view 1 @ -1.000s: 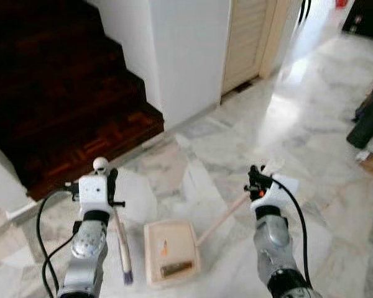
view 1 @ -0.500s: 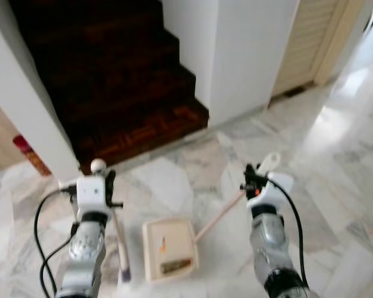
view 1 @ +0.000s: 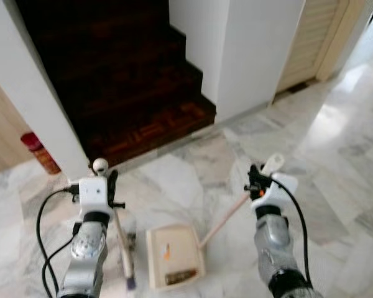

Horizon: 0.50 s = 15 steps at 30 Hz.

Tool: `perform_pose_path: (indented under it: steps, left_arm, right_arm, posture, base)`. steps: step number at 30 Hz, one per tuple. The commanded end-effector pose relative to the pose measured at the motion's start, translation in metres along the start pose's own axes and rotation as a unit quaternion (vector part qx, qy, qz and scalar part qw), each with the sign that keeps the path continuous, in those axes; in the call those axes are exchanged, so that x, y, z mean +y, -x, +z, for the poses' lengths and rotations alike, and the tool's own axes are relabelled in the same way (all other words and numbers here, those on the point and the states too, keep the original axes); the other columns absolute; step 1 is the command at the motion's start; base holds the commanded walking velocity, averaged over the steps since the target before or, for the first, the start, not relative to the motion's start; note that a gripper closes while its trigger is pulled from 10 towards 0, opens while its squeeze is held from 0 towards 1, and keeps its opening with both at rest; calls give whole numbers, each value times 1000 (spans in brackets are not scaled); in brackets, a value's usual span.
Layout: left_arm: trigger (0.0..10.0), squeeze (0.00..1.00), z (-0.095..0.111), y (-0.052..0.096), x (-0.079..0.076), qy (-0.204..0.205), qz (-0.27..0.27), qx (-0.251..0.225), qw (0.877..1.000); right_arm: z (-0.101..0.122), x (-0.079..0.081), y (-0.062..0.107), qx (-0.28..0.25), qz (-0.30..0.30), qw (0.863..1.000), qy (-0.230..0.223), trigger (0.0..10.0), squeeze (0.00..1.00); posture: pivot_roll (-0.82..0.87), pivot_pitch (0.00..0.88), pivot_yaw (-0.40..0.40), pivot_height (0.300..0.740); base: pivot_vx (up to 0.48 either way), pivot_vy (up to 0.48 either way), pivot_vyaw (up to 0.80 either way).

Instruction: Sweep floor

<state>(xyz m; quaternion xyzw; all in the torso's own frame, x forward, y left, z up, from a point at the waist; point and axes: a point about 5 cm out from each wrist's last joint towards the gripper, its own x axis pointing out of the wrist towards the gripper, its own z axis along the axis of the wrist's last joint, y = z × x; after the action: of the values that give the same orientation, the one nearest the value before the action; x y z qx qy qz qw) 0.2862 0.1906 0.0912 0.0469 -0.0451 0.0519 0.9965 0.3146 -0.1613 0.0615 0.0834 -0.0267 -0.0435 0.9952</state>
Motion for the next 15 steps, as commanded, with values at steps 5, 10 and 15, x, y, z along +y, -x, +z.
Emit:
perform_pose_path:
  steps: [5,10,15]
  left_arm:
    - [10000,0,10,-3,6,-4,6,-23,1000]
    - [10000,0,10,-3,6,-4,5,-23,1000]
    - [10000,0,10,-3,6,-3,5,-23,1000]
  right_arm:
    - [10,12,-6,-24,17,1000,-6,10000,0]
    - [10,13,-6,-24,19,1000,-2,10000,0]
    - [10,13,-6,-24,20,1000,3,10000,0]
  posture:
    - [154,30,26,740]
    - [155,29,25,740]
    - [155,25,25,740]
  base:
    - [0,288,0]
    - [0,288,0]
    - [0,288,443]
